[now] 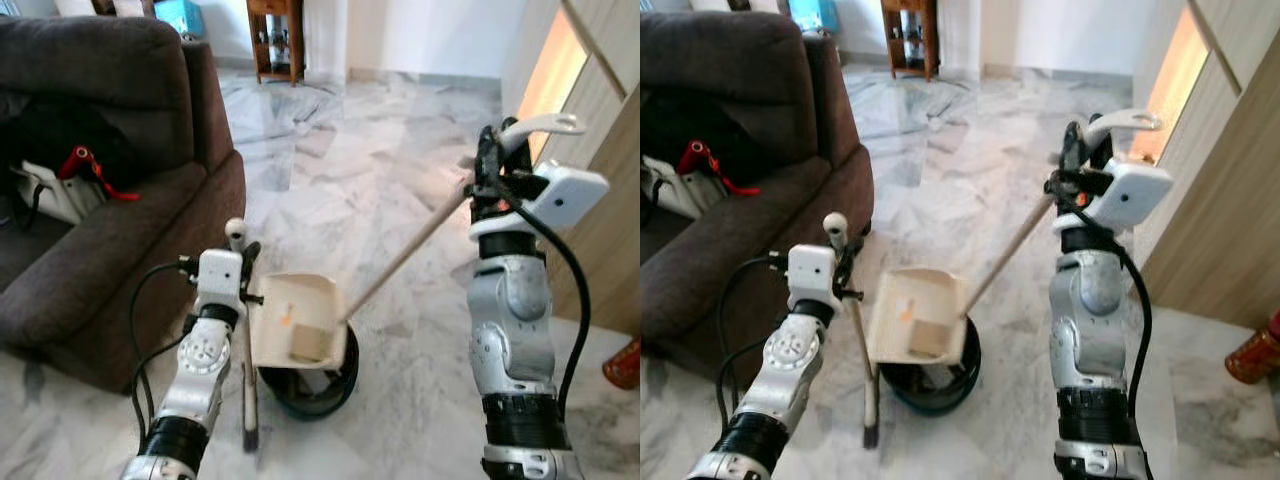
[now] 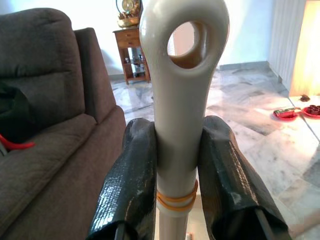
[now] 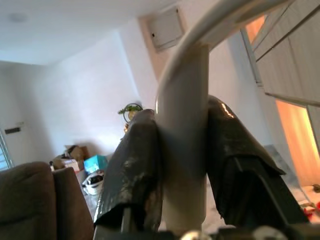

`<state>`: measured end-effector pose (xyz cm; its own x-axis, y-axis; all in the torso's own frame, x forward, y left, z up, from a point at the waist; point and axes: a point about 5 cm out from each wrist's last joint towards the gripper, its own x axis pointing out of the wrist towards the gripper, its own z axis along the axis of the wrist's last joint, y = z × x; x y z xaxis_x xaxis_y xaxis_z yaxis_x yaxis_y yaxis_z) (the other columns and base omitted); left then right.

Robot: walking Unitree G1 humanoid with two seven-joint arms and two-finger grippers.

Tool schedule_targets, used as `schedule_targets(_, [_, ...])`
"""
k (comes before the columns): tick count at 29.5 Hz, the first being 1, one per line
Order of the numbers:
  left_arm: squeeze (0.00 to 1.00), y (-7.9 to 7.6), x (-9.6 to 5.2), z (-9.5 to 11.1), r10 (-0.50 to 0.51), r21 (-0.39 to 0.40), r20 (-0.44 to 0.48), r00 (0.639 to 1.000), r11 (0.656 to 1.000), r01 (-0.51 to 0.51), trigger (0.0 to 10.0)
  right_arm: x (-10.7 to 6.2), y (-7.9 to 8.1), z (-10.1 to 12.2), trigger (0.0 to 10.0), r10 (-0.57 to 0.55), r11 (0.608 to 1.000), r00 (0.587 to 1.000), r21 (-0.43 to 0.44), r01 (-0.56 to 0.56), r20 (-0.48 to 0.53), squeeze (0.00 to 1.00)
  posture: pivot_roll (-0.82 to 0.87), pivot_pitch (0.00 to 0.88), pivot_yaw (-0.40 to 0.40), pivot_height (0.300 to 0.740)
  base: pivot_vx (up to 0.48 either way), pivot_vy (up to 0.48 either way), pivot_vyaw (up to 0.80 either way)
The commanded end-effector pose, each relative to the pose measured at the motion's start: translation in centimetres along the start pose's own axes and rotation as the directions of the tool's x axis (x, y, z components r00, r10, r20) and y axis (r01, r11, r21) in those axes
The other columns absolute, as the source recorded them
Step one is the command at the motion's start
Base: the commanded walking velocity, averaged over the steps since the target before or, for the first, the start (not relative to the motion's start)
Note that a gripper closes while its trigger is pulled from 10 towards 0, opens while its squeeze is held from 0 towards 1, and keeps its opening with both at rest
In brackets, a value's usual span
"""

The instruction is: Sweep floor

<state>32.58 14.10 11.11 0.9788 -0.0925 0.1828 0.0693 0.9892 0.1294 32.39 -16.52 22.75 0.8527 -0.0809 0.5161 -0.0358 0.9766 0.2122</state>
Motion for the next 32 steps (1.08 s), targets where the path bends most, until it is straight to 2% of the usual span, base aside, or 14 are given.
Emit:
schedule_targets(1, [0.0, 0.4, 0.4, 1.2, 0.006, 0.003, 0.065, 0.998, 1.0, -0.006, 10.0, 0.5, 1.1, 1.8, 10.0, 0.034, 0.999, 0.995, -0.004, -0.034, 0.092, 0.0, -0.06, 0.0, 0.036, 0.74, 0.0, 0.0, 0.0])
schedule_targets(6, [0.0, 0.3, 0.4, 1.2, 0.004, 0.001, 0.065, 0.998, 1.0, -0.004, 10.0, 0.5, 1.7, 2.0, 10.0, 0.031, 0.999, 0.992, -0.01, -0.03, 0.119, 0.0, -0.05, 0.0, 0.035, 0.74, 0.0, 0.0, 0.0])
schedule_targets(12, [0.0, 0.3, 0.4, 1.2, 0.0, -0.001, 0.065, 0.998, 1.0, 0.0, 10.0, 0.1, 3.9, 2.2, 10.0, 0.1, 0.994, 0.982, -0.059, -0.091, 0.158, 0.0, -0.06, 0.0, 0.035, 0.74, 0.0, 0.0, 0.0])
schedule_targets(18, [0.0, 0.1, 0.3, 1.2, -0.005, -0.002, 0.065, 0.998, 1.0, 0.005, 10.0, -0.4, 5.3, 2.4, 10.0, 0.109, 0.991, 0.974, -0.104, -0.09, 0.197, 0.0, -0.06, 0.0, 0.033, 0.74, 0.0, 0.0, 0.0])
schedule_targets(25, [0.0, -0.1, 0.2, 1.1, -0.022, -0.004, 0.062, 0.998, 1.0, 0.022, 10.0, -0.8, 5.4, 2.6, 10.0, 0.032, 0.991, 0.971, -0.132, 0.0, 0.237, 0.0, -0.05, 0.0, 0.032, 0.74, 0.0, 0.0, 0.0])
schedule_targets(32, [0.0, -0.5, 0.0, 0.9, -0.055, -0.014, 0.055, 0.997, 0.998, 0.056, 10.0, -0.8, 5.5, 3.2, 10.0, 0.028, 0.986, 0.957, -0.168, 0.021, 0.287, 0.0, -0.06, 0.0, 0.033, 0.74, 0.0, 0.0, 0.0])
